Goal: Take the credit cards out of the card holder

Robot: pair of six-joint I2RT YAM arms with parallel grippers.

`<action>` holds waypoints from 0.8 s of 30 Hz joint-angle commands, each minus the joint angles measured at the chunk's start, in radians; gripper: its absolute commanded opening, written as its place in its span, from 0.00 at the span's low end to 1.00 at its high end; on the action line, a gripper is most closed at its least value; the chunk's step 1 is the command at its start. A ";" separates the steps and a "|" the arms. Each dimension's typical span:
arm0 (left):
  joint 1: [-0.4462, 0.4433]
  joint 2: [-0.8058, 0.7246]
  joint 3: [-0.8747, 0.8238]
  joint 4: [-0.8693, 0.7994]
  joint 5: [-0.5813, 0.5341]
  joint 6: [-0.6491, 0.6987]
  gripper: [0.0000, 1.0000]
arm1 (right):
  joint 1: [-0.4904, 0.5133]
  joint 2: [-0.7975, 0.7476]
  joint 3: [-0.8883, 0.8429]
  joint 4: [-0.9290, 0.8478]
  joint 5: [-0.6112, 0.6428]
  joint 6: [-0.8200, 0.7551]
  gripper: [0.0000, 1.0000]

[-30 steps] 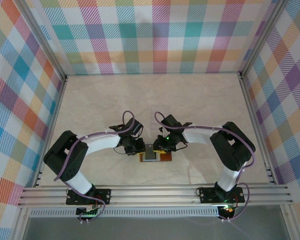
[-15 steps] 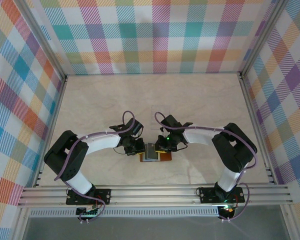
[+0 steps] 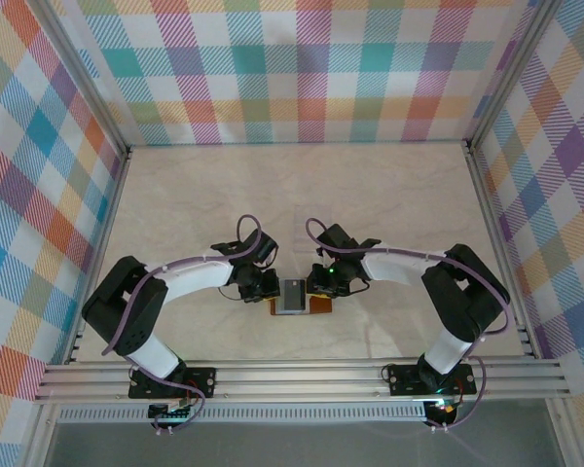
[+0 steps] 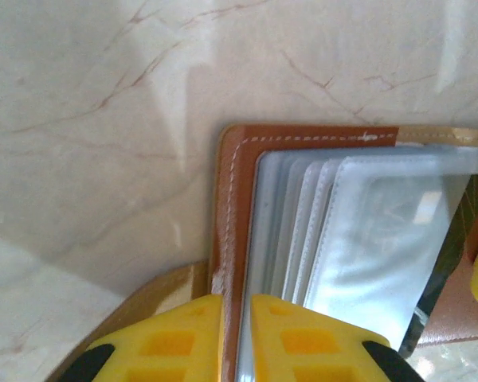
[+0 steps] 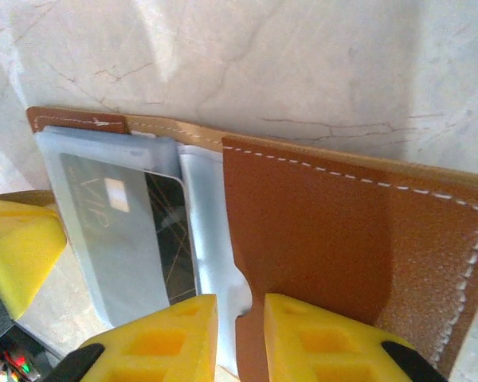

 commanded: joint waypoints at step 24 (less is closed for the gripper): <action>-0.033 0.108 0.036 -0.011 0.038 0.019 0.12 | -0.066 0.055 -0.119 0.303 -0.244 0.055 0.23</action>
